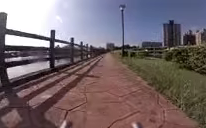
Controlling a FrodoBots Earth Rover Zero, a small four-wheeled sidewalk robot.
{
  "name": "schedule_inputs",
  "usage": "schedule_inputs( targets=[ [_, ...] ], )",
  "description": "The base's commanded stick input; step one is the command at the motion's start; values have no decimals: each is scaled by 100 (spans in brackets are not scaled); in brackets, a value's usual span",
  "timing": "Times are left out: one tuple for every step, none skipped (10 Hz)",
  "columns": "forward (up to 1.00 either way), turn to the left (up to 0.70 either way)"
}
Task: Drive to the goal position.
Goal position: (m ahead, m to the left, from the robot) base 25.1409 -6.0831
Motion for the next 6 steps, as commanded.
schedule_inputs(
  targets=[
    [50,0],
    [50,0],
    [50,0],
    [50,0],
    [50,0],
    [50,0]
  ],
)
